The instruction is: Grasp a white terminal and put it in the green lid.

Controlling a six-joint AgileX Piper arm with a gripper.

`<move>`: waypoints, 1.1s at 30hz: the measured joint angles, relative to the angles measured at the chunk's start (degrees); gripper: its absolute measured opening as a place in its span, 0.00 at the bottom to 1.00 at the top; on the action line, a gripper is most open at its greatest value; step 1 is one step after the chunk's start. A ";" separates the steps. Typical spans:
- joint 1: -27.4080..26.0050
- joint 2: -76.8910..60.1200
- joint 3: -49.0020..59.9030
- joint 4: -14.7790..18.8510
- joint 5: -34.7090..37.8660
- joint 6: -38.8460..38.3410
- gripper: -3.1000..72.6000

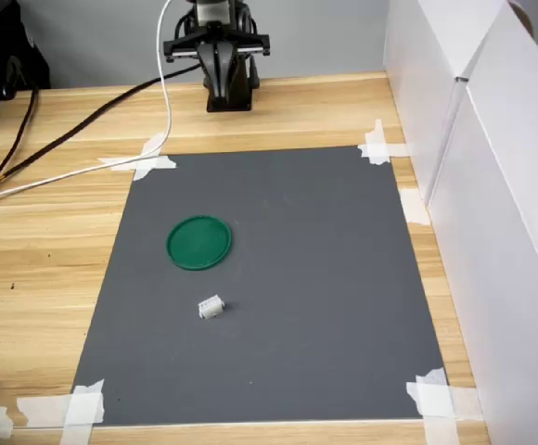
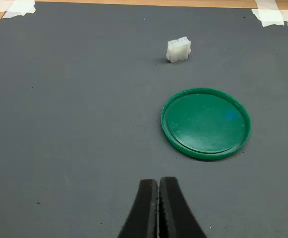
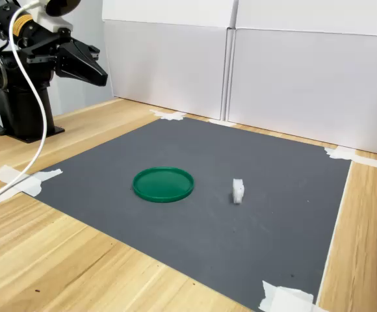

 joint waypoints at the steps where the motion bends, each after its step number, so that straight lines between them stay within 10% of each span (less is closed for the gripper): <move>1: 0.00 0.00 0.00 0.00 0.00 0.00 0.02; 33: 0.00 6.89 -6.84 0.00 4.58 0.00 0.02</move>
